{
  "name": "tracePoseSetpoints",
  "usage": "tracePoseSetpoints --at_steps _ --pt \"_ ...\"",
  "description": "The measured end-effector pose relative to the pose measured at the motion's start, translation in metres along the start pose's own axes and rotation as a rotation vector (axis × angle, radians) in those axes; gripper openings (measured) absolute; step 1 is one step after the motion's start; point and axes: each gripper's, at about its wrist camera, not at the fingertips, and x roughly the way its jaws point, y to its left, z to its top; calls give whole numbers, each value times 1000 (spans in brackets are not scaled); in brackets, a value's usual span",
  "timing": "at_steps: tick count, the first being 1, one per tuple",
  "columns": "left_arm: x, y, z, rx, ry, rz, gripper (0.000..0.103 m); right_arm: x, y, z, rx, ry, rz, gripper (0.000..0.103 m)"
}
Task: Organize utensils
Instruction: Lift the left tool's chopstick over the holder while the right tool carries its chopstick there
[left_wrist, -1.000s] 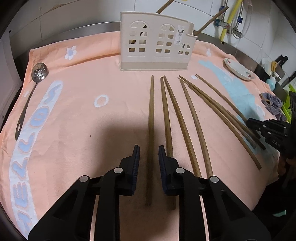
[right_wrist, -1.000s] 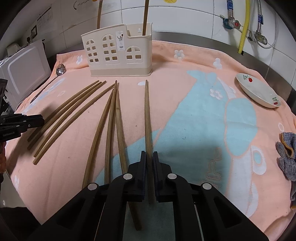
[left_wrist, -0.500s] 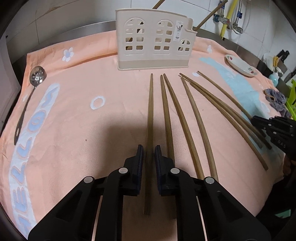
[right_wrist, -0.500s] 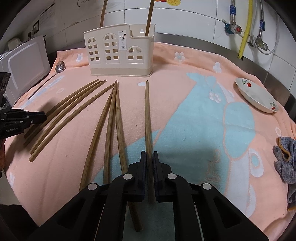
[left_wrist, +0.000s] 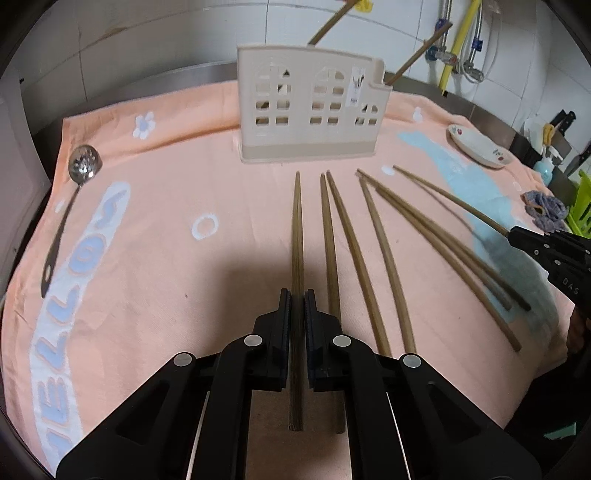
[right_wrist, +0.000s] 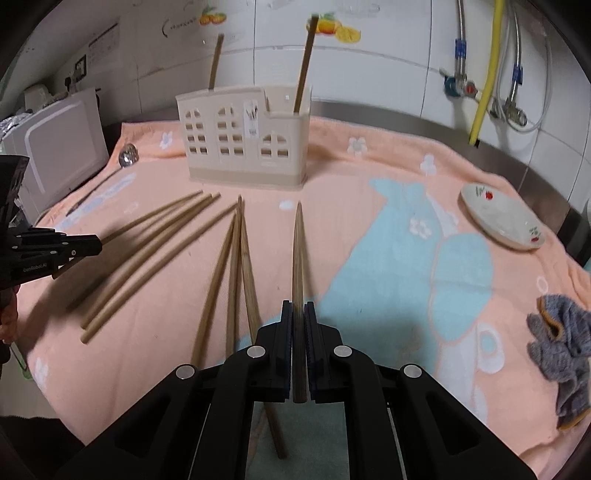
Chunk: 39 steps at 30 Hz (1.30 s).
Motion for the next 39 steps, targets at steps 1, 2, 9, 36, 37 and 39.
tracePoseSetpoints --at_steps 1,2,9,36,37,39 --pt "-2 0 2 1 -6 -1 6 -4 0 3 0 -13 2 6" --pt "-7 1 5 2 -18 -1 6 -6 1 6 1 -22 4 6" --pt "-29 0 24 21 -86 -3 6 -29 1 32 -3 -104 11 6" --pt "-94 3 130 112 -283 7 6 -88 -1 183 -71 -237 170 6" --pt "-99 3 135 116 -296 5 6 -91 -1 191 -78 -240 175 6" --pt "-112 3 147 126 -329 10 6 -94 -2 201 -85 -250 175 6"
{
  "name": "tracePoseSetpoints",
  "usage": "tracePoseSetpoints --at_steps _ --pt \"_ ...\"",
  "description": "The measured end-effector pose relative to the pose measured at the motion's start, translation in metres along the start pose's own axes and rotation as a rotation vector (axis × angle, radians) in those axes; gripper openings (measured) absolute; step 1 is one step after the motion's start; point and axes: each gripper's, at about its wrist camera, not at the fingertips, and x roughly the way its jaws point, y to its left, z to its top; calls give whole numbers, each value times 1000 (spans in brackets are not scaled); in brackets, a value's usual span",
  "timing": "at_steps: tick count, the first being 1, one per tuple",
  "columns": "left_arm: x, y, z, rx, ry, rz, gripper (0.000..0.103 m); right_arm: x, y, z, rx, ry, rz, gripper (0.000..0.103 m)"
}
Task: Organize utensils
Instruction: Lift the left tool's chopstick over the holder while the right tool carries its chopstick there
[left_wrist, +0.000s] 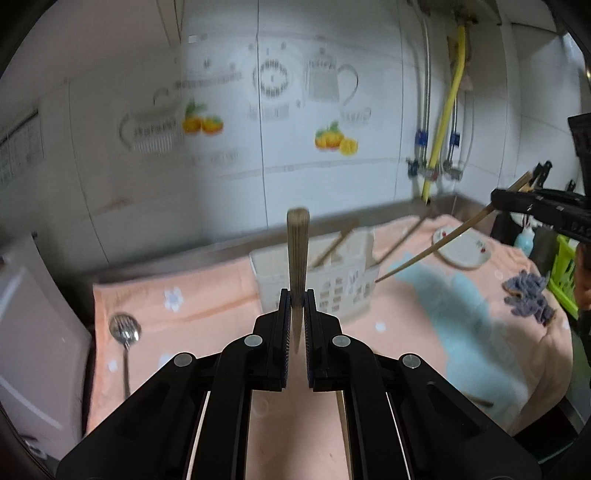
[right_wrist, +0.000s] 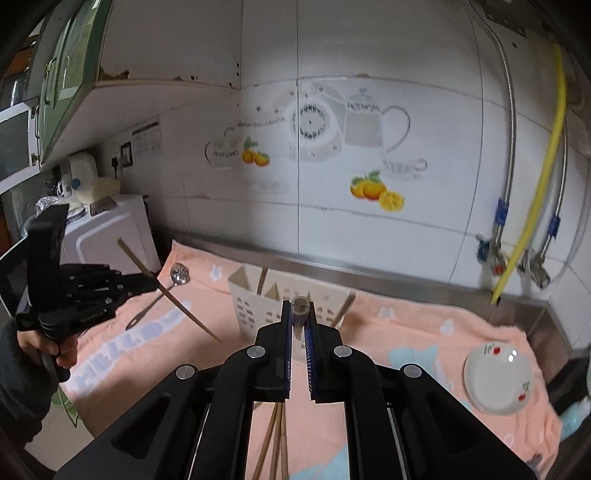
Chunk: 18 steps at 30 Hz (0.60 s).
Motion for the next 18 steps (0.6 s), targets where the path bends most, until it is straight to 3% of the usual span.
tracePoseSetpoints --at_steps 7,13,18 --pt "-15 2 48 25 -94 22 6 10 -6 28 -11 -20 -23 6" --pt "-1 2 83 44 -139 61 6 31 -11 33 -16 15 -33 6" --pt "28 13 93 13 -129 68 6 48 -14 30 -23 52 -40 6"
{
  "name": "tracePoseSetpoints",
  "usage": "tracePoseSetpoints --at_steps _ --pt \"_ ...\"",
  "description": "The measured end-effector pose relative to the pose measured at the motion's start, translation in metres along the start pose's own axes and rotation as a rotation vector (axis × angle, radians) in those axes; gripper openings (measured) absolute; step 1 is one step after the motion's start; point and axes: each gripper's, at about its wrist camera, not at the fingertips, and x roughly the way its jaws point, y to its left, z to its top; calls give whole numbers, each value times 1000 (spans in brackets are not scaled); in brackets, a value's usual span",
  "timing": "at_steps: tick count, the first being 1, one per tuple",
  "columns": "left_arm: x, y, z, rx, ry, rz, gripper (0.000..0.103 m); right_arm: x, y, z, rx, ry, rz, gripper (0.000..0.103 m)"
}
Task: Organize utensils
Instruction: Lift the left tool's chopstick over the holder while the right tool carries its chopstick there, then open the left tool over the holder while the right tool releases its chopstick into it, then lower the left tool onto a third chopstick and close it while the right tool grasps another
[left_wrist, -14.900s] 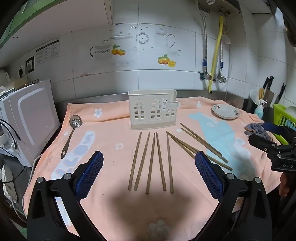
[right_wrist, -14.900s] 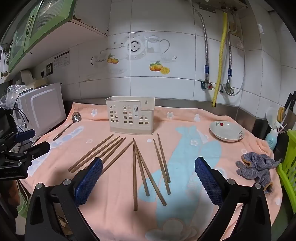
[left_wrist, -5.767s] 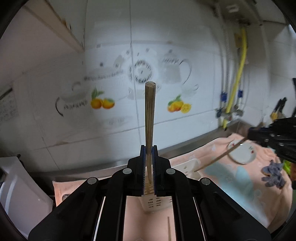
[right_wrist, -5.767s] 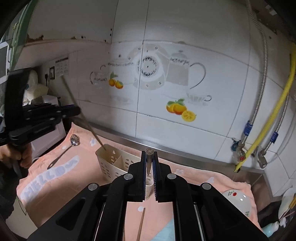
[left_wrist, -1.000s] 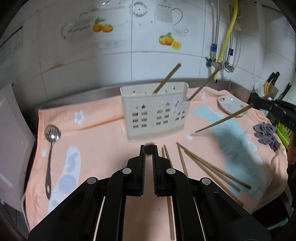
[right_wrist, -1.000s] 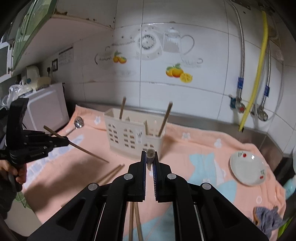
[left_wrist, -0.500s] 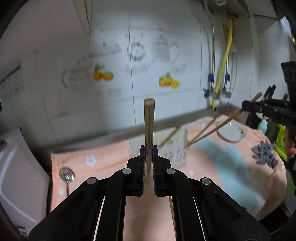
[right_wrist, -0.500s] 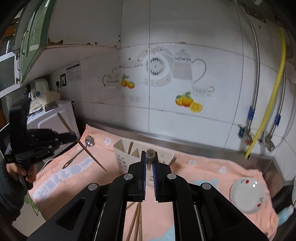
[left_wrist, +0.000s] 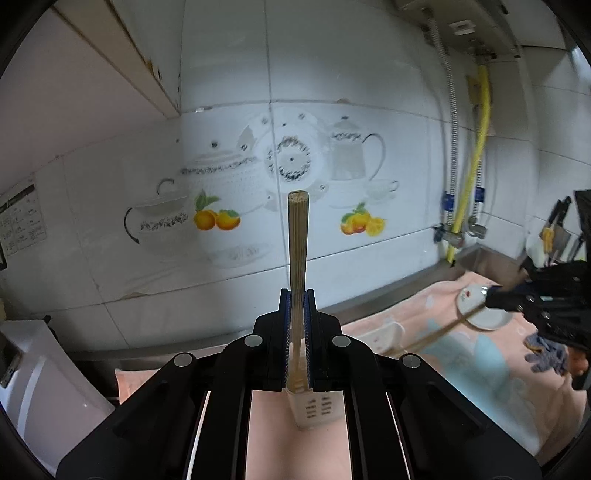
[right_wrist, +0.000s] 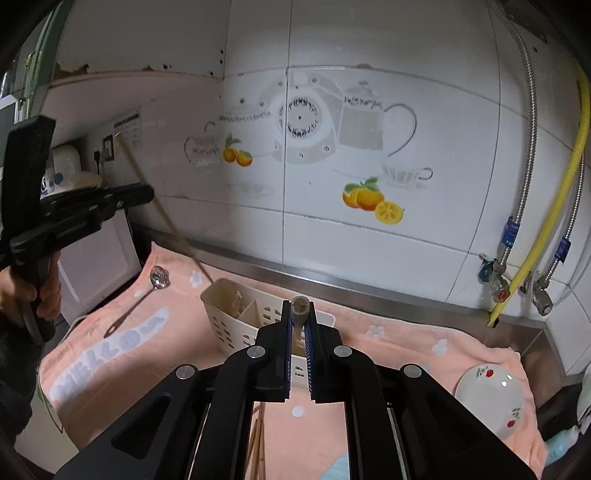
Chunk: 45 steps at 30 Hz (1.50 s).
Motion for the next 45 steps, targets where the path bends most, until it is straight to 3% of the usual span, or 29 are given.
tracePoseSetpoints --at_steps 13,23,24,26,31,38,45 --pt "66 20 -39 -88 163 -26 6 46 -4 -11 5 88 6 6" --pt "73 22 -48 -95 184 -27 8 62 -9 -15 44 96 14 7" --pt "72 22 -48 -97 183 -27 10 61 -10 -15 46 91 12 9" --pt "67 22 -48 -97 174 -23 25 57 -10 -16 47 81 8 10" --pt "47 21 -51 -87 144 -6 40 35 -8 -22 39 33 -18 17" --pt "14 19 -77 -99 142 -4 50 3 4 -56 45 -2 -7 20" --pt "-9 7 -125 -106 192 -26 50 -8 14 -115 71 52 1 20"
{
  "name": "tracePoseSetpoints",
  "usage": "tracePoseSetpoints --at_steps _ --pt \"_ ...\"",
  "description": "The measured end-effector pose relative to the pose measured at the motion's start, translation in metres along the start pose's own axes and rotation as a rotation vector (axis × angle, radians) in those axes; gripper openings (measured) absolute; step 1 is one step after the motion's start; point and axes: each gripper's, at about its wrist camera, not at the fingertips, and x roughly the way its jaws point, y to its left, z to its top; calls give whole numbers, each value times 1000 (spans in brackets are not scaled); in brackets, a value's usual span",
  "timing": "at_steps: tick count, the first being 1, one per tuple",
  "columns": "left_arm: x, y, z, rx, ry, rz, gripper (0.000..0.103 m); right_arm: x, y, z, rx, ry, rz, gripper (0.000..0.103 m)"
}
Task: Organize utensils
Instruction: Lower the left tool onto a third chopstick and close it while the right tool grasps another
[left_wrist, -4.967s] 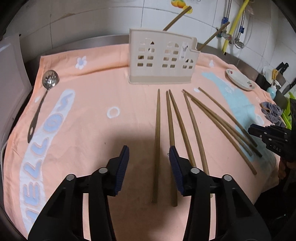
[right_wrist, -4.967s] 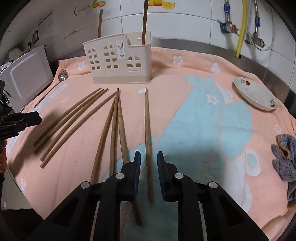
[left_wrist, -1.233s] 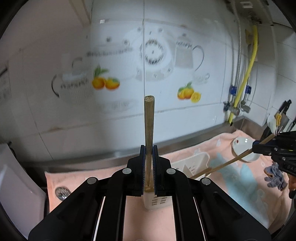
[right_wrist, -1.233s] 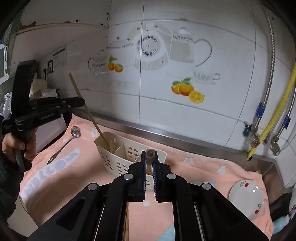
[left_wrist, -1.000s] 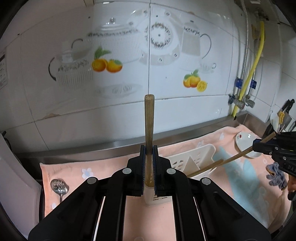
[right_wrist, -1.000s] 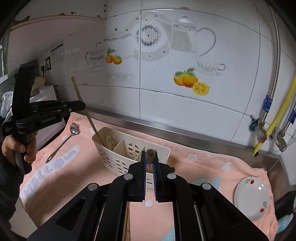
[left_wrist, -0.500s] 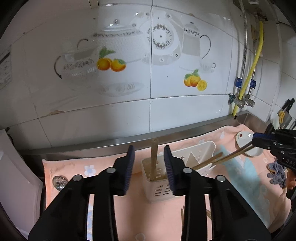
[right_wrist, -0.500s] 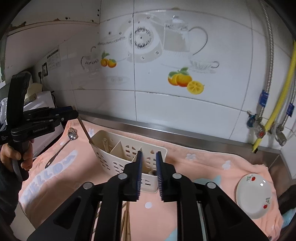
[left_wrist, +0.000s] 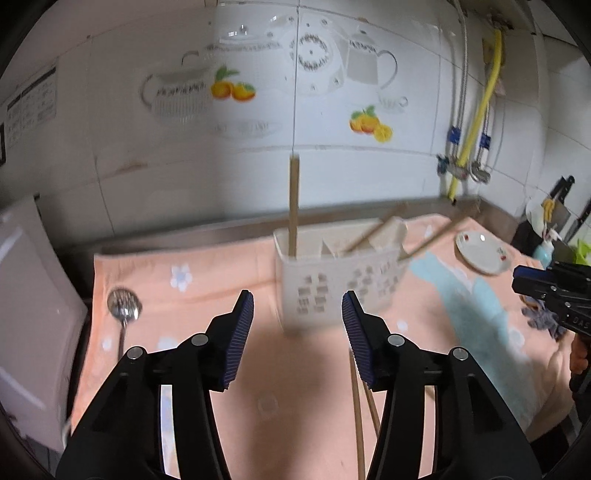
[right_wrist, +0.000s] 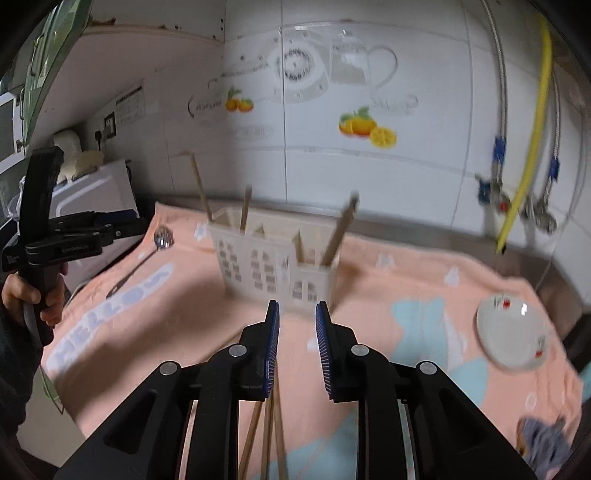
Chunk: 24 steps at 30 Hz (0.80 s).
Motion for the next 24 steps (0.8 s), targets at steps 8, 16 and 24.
tracePoseSetpoints --at_steps 8,16,24 --pt "-5 -7 -51 -11 57 -15 50 9 -4 -72 55 109 -15 20" --pt "2 -12 -92 -39 130 -42 52 15 -4 -118 91 179 -10 20" --pt "8 -21 -122 -47 193 -60 52 23 11 -142 42 217 0 20"
